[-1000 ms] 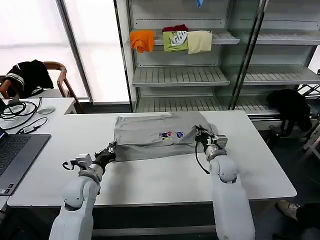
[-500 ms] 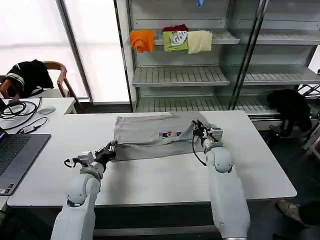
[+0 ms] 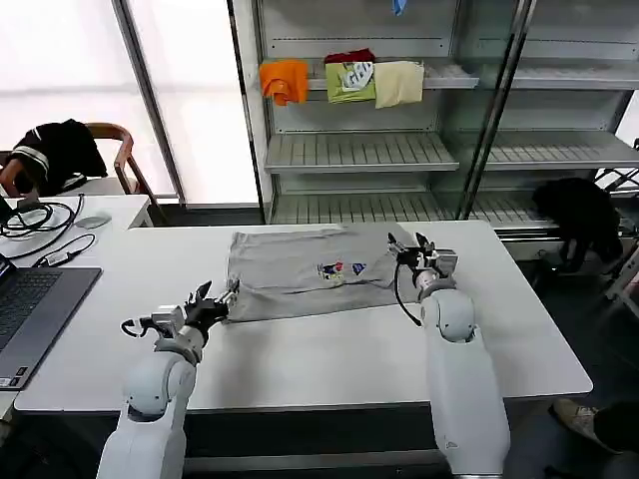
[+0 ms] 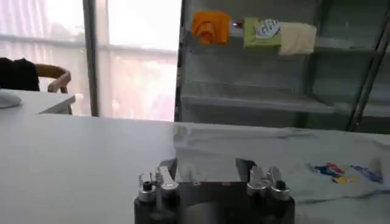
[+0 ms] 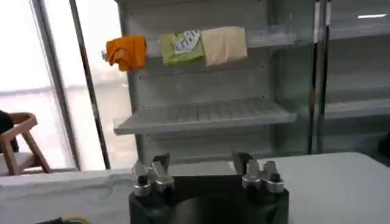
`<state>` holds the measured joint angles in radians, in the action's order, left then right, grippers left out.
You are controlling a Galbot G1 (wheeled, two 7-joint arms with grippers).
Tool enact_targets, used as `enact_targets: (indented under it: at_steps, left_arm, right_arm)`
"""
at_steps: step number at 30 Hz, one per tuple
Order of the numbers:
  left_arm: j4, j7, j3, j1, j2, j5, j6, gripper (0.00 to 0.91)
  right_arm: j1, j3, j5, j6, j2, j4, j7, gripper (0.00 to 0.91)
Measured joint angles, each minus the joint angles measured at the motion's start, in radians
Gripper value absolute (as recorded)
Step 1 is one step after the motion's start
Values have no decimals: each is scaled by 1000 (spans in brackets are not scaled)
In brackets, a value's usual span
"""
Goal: Fold and organize the clothes.
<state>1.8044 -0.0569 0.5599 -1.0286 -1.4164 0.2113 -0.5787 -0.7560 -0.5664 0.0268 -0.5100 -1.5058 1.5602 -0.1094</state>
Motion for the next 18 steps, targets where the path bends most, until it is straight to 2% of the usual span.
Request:
enact_targets:
  at_steps: [12, 13, 15, 18]
  left_arm:
    - [1, -13, -6, -32, -12, -59, -1, 907]
    - [0, -14, -6, -34, -12, -62, -1, 907]
    - [-3, -14, -5, -36, -13, -70, -1, 907]
    - [-8, -15, -5, -38, -13, -79, -1, 907]
  right_arm:
    - [-162, -62, 9, -45, 74, 94, -38, 907]
    - [-168, -65, 9, -46, 76, 96, -40, 836]
    - [-179, -67, 9, -50, 79, 99, -43, 524]
    - [-186, -68, 7, -54, 80, 101, -46, 262]
